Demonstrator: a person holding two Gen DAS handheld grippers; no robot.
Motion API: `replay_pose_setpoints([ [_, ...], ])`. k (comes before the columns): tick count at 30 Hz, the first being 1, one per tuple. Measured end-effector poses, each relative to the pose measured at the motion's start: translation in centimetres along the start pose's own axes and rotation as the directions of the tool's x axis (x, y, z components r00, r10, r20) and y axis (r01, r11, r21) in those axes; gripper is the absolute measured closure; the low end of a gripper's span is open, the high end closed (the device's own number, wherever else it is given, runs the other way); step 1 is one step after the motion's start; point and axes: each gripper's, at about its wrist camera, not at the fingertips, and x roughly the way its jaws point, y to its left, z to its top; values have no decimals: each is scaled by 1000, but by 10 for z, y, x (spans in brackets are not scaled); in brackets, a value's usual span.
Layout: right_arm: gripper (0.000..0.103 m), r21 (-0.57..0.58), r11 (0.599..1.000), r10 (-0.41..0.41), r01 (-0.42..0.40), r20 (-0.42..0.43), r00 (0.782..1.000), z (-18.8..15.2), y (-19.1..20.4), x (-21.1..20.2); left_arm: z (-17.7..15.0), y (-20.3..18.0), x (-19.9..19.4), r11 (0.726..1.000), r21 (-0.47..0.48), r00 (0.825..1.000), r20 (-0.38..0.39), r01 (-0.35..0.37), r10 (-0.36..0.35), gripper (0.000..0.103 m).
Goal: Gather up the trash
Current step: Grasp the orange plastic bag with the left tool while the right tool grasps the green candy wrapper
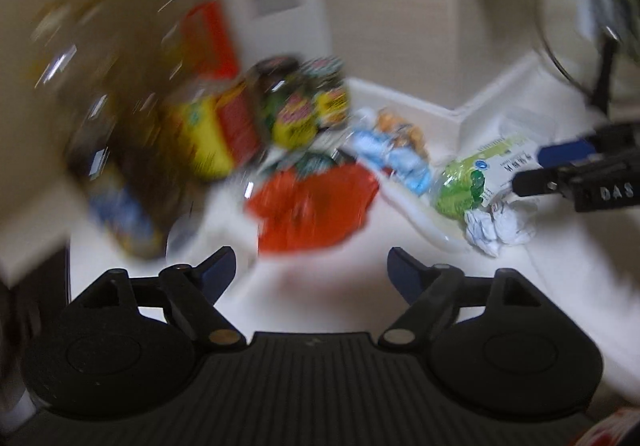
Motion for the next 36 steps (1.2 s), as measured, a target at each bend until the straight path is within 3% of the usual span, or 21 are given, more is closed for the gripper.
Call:
replay_pose_setpoints([
  [2,46,27,1000,5,-4,-11,1000,5,-1,9,14,-2,12,991,133,1000,12,22,-24,18],
  [6,46,28,1000,-3,5,-41,999,11,3,32,30,-5,38,937,336,995,-14,101,-102,18],
  [11,48,19,999,-25,27,-88,996,14,7,55,37,-4,68,895,410,984,-98,178,-151,18],
  [14,57,1,999,-33,34,-112,993,14,8,65,37,-5,79,881,430,979,-125,200,-161,18],
  [16,73,-26,999,-31,29,-121,992,13,9,69,37,-6,86,873,440,976,-149,210,-160,19],
  [21,80,-54,998,-37,33,-78,996,13,11,66,35,-12,100,845,483,969,-194,229,-152,21],
  [25,80,-38,999,-27,26,-27,999,18,8,53,35,-15,110,851,476,967,-222,222,-127,39],
  [28,80,-30,999,-26,26,-10,1000,20,4,46,37,-14,109,876,427,963,-233,224,-133,51],
  [36,80,22,999,-24,23,28,999,19,-12,22,34,-1,82,966,129,947,-261,224,-184,57],
])
